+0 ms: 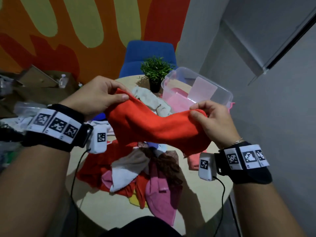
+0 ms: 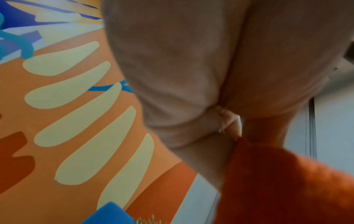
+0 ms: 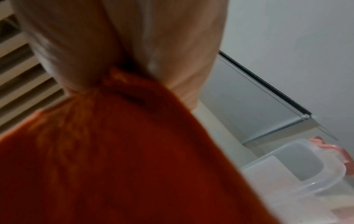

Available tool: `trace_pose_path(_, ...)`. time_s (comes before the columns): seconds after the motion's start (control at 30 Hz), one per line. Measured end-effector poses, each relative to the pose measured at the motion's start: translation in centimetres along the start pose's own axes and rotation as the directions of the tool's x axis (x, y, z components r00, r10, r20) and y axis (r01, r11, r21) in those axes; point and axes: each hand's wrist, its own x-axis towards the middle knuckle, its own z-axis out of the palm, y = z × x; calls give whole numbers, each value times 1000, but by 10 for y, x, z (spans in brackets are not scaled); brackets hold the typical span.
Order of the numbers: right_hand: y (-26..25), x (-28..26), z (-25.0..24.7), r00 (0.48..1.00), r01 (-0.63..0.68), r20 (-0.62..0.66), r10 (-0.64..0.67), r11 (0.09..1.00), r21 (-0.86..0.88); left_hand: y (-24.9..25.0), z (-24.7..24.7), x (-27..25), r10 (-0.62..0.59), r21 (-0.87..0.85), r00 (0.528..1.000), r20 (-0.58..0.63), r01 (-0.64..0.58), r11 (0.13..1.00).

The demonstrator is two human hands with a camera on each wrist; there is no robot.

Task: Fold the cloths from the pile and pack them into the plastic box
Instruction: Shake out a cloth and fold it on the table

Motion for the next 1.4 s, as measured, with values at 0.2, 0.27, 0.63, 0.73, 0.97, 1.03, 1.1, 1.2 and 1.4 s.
trace_pose_path(0.2, -17, 6, -27, 997, 39, 73, -40, 999, 28, 6, -18, -1, -5, -16, 990, -141, 3, 1000)
trace_pose_path(0.27, -9, 23, -22, 996, 55, 80, -46, 992, -109, -5, -14, 12, 27, 44, 976, -217, -18, 999)
trace_pose_path(0.63, 102, 25, 53, 946, 1, 280, 161, 865, -502, -129, 8, 35, -151, 412, 976, -159, 205, 888)
trace_pose_path(0.73, 129, -2, 57, 886, 38, 402, 230, 830, -557, -145, 12, 14, -330, 520, 927, 176, 197, 831)
trace_pose_path(0.97, 148, -31, 69, 695, -48, 579, 427, 830, -555, -169, 31, -9, -609, 721, 707, 360, 204, 662)
trace_pose_path(1.03, 148, -34, 72, 670, -50, 596, 442, 828, -558, -168, 31, -11, -645, 742, 676, 356, 215, 635)
trace_pose_path(1.1, 148, -36, 73, 650, -55, 600, 467, 816, -575, -165, 32, -12, -668, 767, 653, 356, 203, 608)
trace_pose_path(1.2, 147, -44, 76, 570, -87, 640, 515, 812, -577, -165, 33, -17, -695, 784, 627, 353, 207, 585)
trace_pose_path(1.4, 170, -39, 86, 837, -219, 270, 475, 744, -631, -195, 32, -13, -456, 573, 869, -191, 476, 667)
